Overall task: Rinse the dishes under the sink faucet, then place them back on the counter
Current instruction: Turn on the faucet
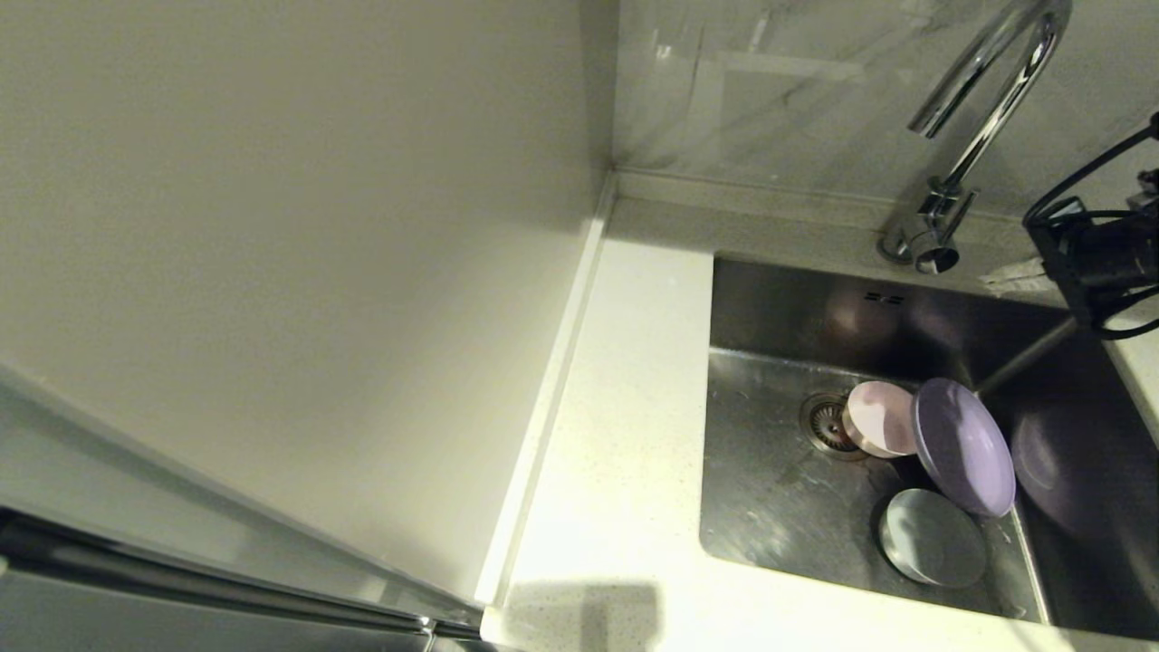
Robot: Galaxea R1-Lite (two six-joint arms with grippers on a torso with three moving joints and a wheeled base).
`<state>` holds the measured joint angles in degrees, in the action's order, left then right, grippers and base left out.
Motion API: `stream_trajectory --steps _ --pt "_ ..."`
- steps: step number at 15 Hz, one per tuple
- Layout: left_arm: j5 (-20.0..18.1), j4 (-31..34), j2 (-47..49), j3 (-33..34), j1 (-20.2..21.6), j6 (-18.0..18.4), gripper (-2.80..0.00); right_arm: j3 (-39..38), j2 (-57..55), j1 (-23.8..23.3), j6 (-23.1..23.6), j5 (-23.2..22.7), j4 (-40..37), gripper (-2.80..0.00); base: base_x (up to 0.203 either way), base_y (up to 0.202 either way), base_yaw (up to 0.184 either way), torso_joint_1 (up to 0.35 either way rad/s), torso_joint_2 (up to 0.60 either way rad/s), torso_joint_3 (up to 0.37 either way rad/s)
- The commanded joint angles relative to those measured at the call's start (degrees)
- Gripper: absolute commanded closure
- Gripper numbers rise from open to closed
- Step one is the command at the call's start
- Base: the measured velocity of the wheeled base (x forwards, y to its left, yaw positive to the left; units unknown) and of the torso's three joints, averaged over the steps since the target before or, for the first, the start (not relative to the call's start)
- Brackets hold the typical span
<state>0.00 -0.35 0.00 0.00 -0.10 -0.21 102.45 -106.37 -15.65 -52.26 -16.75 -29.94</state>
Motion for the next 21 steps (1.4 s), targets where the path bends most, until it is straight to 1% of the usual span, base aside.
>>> stream_trajectory --steps 1,2,3,5,6,8,9,10,13,15,17,20,21 --pt "0.0 -0.1 0.0 0.2 0.0 -0.1 0.00 3.6 0.8 -5.9 0.5 -0.2 0.8 0.00 0.000 0.000 0.000 0.000 0.00 0.000" --pt "0.0 0.0 0.0 0.2 0.0 -0.1 0.00 5.8 0.9 -7.3 0.4 -1.0 1.7 0.00 0.000 0.000 0.000 0.000 0.00 0.000" --pt "0.0 -0.1 0.0 0.2 0.0 -0.1 0.00 7.1 0.7 -8.1 -1.0 -1.5 4.2 0.00 0.000 0.000 0.000 0.000 0.00 0.000" --pt "0.0 -0.1 0.0 0.2 0.0 -0.1 0.00 6.5 0.2 -8.1 -4.4 -1.7 9.6 0.00 0.000 0.000 0.000 0.000 0.00 0.000" --pt "0.0 0.0 0.0 0.2 0.0 -0.1 0.00 6.3 -0.1 -7.9 -5.9 -1.8 10.1 0.00 0.000 0.000 0.000 0.000 0.00 0.000" --pt "0.0 -0.1 0.0 0.2 0.0 -0.1 0.00 6.4 -1.1 -7.0 -8.2 -1.6 10.5 0.00 0.000 0.000 0.000 0.000 0.00 0.000" --pt "0.0 0.0 0.0 0.2 0.0 -0.1 0.00 6.3 -1.9 -6.7 -8.4 -1.5 11.8 0.00 0.000 0.000 0.000 0.000 0.00 0.000" --pt "0.0 -0.1 0.0 0.1 0.0 -0.1 0.00 6.1 -2.7 -6.3 -8.8 -1.5 13.3 0.00 0.000 0.000 0.000 0.000 0.00 0.000" --pt "0.0 0.0 0.0 0.2 0.0 -0.1 0.00 6.6 -5.3 -4.4 -13.2 -1.4 18.2 0.00 0.000 0.000 0.000 0.000 0.00 0.000" --pt "0.0 0.0 0.0 0.2 0.0 -0.1 0.00 7.2 -7.2 -3.7 -14.4 -1.5 22.6 0.00 0.000 0.000 0.000 0.000 0.00 0.000" --pt "0.0 -0.1 0.0 0.2 0.0 -0.1 0.00 9.2 -9.0 -3.1 -14.8 -1.5 23.5 0.00 0.000 0.000 0.000 0.000 0.00 0.000" --pt "0.0 -0.1 0.0 0.2 0.0 -0.1 0.00 9.5 -10.3 -1.1 -15.1 -1.7 23.4 0.00 0.000 0.000 0.000 0.000 0.00 0.000" --pt "0.0 -0.1 0.0 0.2 0.0 -0.1 0.00 9.5 -10.4 -0.5 -16.4 -1.8 23.5 0.00 0.000 0.000 0.000 0.000 0.00 0.000"
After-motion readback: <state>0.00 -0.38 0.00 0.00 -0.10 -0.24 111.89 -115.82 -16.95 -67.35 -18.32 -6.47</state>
